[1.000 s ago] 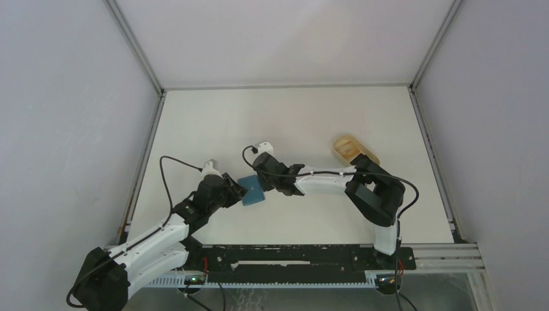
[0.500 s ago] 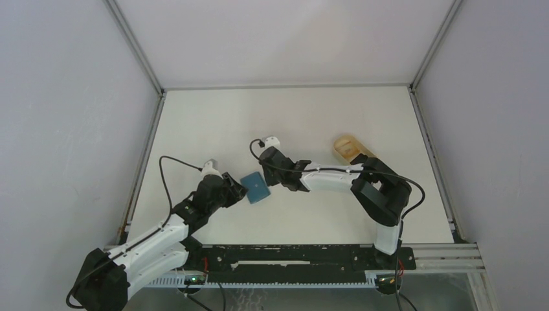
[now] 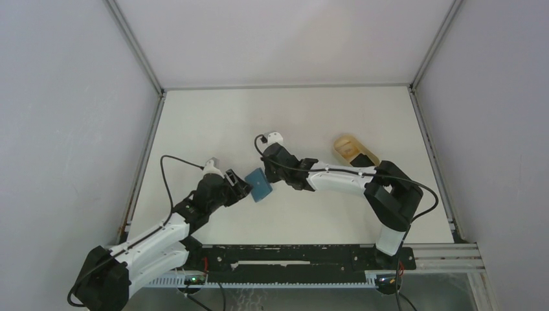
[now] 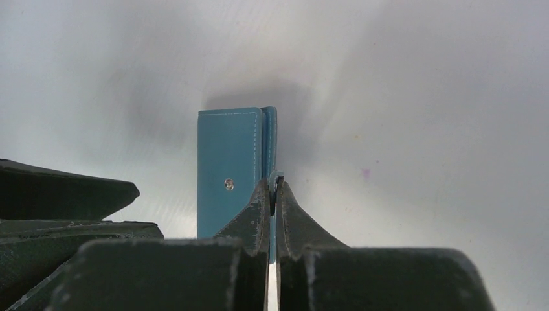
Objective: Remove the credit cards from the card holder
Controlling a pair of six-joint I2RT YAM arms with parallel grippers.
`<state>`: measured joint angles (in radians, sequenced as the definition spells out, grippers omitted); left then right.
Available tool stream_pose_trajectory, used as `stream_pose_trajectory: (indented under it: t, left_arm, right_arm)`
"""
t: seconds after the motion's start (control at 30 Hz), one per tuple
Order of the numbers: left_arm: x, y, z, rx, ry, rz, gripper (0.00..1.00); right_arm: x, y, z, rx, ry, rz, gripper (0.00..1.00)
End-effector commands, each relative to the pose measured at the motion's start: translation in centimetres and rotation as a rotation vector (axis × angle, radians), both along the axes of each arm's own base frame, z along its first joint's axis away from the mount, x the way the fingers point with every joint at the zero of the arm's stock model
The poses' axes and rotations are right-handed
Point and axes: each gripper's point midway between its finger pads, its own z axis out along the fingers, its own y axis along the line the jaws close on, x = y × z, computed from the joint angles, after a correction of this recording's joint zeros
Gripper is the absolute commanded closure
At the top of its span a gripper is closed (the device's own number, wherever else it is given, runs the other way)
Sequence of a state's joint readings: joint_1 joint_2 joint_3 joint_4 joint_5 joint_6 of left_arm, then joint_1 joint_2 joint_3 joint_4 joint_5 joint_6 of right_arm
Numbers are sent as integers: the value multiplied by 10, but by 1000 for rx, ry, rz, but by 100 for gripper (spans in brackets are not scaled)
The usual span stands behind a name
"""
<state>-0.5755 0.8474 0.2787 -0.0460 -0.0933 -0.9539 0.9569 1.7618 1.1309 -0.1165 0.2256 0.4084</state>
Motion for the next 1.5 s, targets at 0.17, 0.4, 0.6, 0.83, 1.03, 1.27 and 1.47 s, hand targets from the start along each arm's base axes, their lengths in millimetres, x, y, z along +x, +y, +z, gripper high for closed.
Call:
stream_pose_trajectory:
  t: [0.17, 0.4, 0.6, 0.83, 1.03, 1.27, 1.47]
  left_arm:
    - [10, -17, 28, -102, -69, -32, 30]
    - [10, -19, 27, -117, -67, -42, 29]
    - [9, -27, 26, -141, -57, -68, 29]
    - [9, -28, 19, -140, -42, -71, 29]
    - [9, -32, 8, -142, -12, -79, 29]
    - [10, -34, 6, -151, -7, -81, 30]
    - [11, -32, 10, -151, -18, -70, 30]
  right_arm:
    - [-6, 5, 32, 71, -33, 12, 100]
    - [-10, 2, 47, 89, -50, 13, 100]
    - [-13, 2, 56, 109, -59, 24, 100]
    - [-16, 5, 53, 112, -50, 35, 100]
    - [-18, 6, 44, 104, -30, 41, 100]
    - [-19, 5, 49, 112, -36, 44, 100]
    - [-19, 5, 49, 113, -36, 46, 100]
